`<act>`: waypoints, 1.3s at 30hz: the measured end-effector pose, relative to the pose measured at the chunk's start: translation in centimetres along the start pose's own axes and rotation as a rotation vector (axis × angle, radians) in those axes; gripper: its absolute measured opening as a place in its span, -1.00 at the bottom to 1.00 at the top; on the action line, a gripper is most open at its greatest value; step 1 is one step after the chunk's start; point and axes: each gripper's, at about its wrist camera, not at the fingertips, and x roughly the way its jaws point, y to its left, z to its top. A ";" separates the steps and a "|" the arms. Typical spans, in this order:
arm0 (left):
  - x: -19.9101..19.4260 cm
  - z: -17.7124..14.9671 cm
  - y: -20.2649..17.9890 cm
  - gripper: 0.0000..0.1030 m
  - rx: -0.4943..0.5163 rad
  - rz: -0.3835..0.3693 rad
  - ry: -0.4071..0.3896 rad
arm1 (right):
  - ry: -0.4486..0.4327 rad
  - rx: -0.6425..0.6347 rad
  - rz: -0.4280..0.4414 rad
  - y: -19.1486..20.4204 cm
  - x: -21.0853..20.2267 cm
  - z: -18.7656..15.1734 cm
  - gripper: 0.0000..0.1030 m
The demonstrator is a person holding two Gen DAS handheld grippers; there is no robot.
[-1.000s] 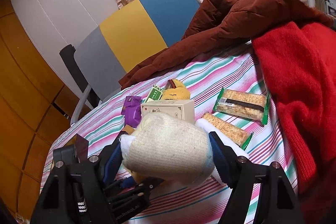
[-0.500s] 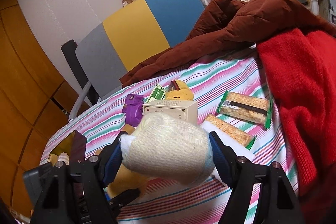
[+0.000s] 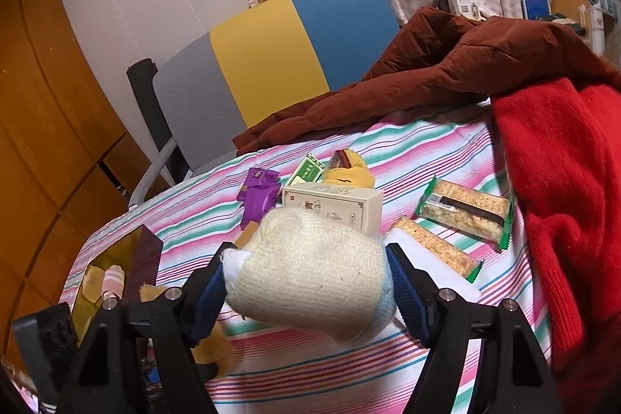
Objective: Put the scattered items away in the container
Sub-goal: 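Carry the sponge and cream sock over the gold tin and open both grippers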
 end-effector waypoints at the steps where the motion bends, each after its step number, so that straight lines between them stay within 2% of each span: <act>1: -0.5 0.1 0.0 -0.54 0.004 -0.001 -0.012 | -0.004 -0.007 0.004 0.1 -0.1 0.0 0.48; 6: -3.2 0.7 0.9 -0.54 0.002 0.005 -0.061 | 0.009 -0.050 0.028 1.2 0.1 -0.1 0.48; 11: -5.8 1.1 2.4 -0.54 -0.015 0.026 -0.101 | 0.070 -0.022 0.072 2.5 1.2 -0.8 0.48; 15: -7.6 1.4 3.9 -0.54 -0.032 0.043 -0.125 | 0.117 -0.044 0.123 5.2 2.4 -1.8 0.48; 24: -13.6 2.6 8.6 -0.54 -0.067 0.121 -0.218 | 0.157 -0.209 0.264 14.8 3.6 -1.8 0.48; 30: -17.4 3.2 13.9 -0.54 -0.131 0.222 -0.278 | 0.208 -0.284 0.366 21.6 5.7 -2.4 0.48; 35: -19.1 2.7 18.1 -0.54 -0.190 0.290 -0.282 | 0.259 -0.354 0.405 26.2 7.7 -3.3 0.48; 39: -18.6 2.5 20.9 -0.53 -0.210 0.318 -0.225 | 0.293 -0.430 0.410 29.6 9.6 -4.2 0.48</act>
